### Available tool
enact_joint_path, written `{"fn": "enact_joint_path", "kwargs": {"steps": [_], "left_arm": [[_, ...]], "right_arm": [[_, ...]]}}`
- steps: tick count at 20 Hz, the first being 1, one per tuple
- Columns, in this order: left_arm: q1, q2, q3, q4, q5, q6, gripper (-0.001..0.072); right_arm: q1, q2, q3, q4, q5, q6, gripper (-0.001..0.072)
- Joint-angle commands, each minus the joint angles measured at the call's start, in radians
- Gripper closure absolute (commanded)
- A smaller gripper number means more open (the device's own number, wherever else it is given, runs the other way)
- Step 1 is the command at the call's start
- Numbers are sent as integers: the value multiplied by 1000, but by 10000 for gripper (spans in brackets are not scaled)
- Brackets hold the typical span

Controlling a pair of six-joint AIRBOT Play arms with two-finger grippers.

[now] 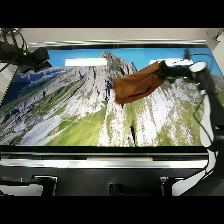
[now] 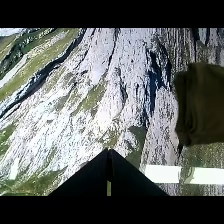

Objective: Fold the clothes and pants, and hang the long-sleeved shirts on hangers.

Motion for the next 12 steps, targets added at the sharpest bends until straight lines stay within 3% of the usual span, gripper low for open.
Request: {"fn": "enact_joint_path", "kwargs": {"steps": [1, 6, 12], "left_arm": [[0, 0, 0, 0, 1, 1, 690], [0, 0, 0, 0, 2, 1, 690], [0, 0, 0, 0, 1, 0, 689]], "right_arm": [[-154, -1, 76, -85, -35, 47, 683], [-385, -1, 80, -163, -25, 66, 683], [-634, 14, 80, -397, 186, 177, 683]]}}
